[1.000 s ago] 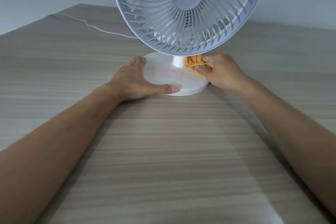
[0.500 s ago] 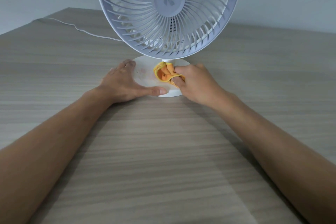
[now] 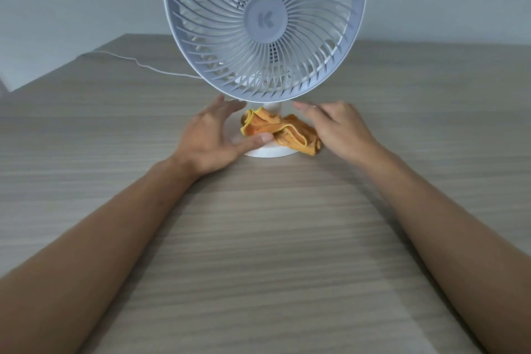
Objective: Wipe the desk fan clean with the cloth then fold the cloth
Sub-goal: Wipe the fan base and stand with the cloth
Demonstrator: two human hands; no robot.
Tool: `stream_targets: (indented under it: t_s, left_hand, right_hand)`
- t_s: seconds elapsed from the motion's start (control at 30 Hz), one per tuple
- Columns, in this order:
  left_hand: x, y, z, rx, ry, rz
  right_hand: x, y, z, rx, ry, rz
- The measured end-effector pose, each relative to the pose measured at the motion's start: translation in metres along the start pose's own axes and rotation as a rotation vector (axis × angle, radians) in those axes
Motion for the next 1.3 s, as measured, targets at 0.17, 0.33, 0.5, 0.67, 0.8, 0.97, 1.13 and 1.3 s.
stream_targets:
  t_s: [0.17, 0.33, 0.5, 0.67, 0.8, 0.97, 1.13, 1.3]
  left_hand:
    - [0.004, 0.006, 0.003, 0.029, 0.189, 0.005]
    - [-0.014, -0.012, 0.010, 0.165, 0.135, 0.058]
    - [-0.030, -0.027, 0.014, 0.304, 0.028, 0.101]
    - [-0.015, -0.029, 0.006, 0.374, -0.064, 0.089]
    - [0.009, -0.007, -0.005, 0.117, -0.089, 0.264]
    - [0.000, 0.011, -0.003, -0.099, -0.223, 0.295]
    - [-0.017, 0.004, 0.024, -0.115, -0.200, 0.177]
    - [-0.014, 0.003, 0.052, -0.135, -0.229, 0.258]
  right_hand:
    - [0.008, 0.002, 0.000, -0.100, 0.016, 0.035]
    - [0.008, 0.000, 0.001, -0.129, 0.041, 0.041]
    - [0.012, 0.000, 0.003, -0.128, 0.024, 0.062]
    - [0.014, 0.002, 0.003, -0.152, 0.007, 0.025]
    - [0.015, 0.001, 0.003, -0.160, 0.003, 0.043]
    - [0.021, 0.002, 0.011, -0.193, -0.014, -0.118]
    - [0.022, -0.004, 0.011, -0.292, -0.090, -0.049]
    - [0.022, -0.001, 0.016, -0.242, -0.099, 0.020]
Point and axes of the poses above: each hand's wrist, its own z-axis towards the middle knuckle, its own y-axis out of the palm, x = y × z, the point moved 2 cm from there along z, towards the middle knuckle, and after that the axes turned 15 degrees about -z, right-handed, at the moved point
